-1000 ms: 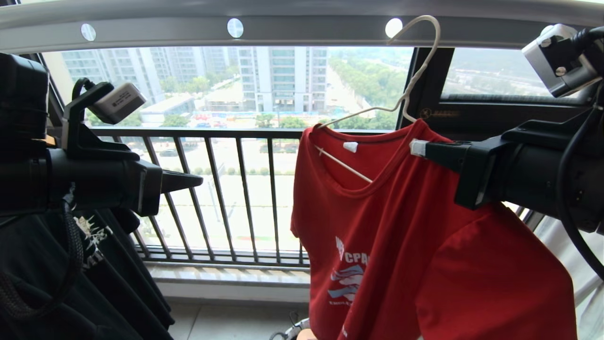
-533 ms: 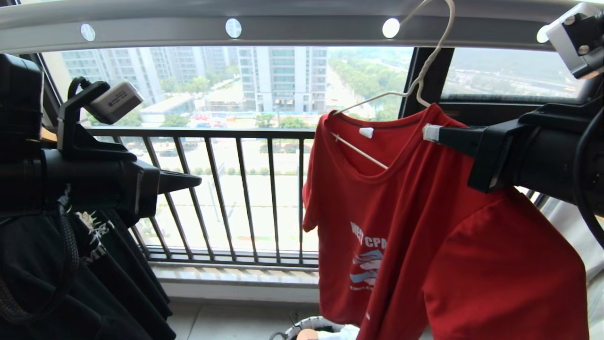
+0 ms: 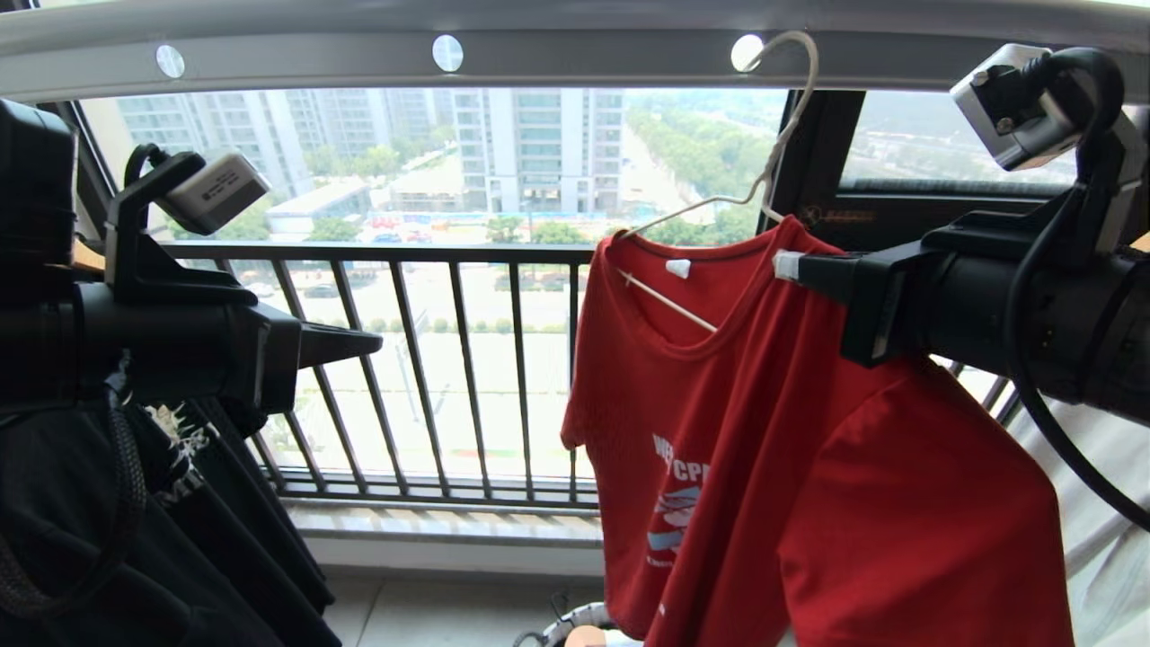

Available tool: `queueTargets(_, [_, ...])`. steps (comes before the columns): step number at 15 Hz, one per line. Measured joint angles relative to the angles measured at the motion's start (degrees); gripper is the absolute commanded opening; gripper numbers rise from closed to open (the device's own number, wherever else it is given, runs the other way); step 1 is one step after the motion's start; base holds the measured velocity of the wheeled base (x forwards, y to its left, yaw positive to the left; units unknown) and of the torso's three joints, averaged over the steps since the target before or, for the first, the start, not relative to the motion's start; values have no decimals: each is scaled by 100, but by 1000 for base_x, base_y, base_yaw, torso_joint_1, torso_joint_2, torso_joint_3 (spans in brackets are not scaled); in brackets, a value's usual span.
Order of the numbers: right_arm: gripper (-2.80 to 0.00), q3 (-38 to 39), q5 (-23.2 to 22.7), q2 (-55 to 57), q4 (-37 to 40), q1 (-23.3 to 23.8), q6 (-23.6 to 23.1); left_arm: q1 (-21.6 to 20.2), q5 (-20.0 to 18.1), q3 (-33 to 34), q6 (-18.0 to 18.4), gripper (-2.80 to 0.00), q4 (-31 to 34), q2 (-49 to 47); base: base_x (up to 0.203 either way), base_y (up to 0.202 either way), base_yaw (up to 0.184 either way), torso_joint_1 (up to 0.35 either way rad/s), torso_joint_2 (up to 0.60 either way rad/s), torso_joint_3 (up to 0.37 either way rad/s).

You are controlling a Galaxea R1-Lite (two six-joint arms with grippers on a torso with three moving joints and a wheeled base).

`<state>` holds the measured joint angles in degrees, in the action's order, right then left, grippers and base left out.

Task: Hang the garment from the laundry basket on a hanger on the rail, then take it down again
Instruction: Hang the clothes rack on the clothesline

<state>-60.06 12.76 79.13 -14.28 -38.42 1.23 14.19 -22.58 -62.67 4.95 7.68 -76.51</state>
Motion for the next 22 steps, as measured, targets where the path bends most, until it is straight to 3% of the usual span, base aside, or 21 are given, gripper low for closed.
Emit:
queueTargets(9, [-280, 0, 4, 209, 0, 56, -113, 0, 12, -9, 9, -280, -7, 46, 0, 0, 0, 0, 0, 0])
queueTargets(10, [0, 0, 3, 212, 0, 53, -122, 0, 9, -9, 9, -280, -7, 46, 0, 0, 0, 0, 0, 0])
queueTargets(18, [0, 88, 0, 67, 2, 47, -116, 0, 15, -9, 12, -280, -7, 71, 0, 0, 0, 0, 0, 0])
queueTargets(22, [0, 506, 11, -402, 33, 45, -110, 9, 2, -9, 15, -280, -7, 70, 0, 0, 0, 0, 0, 0])
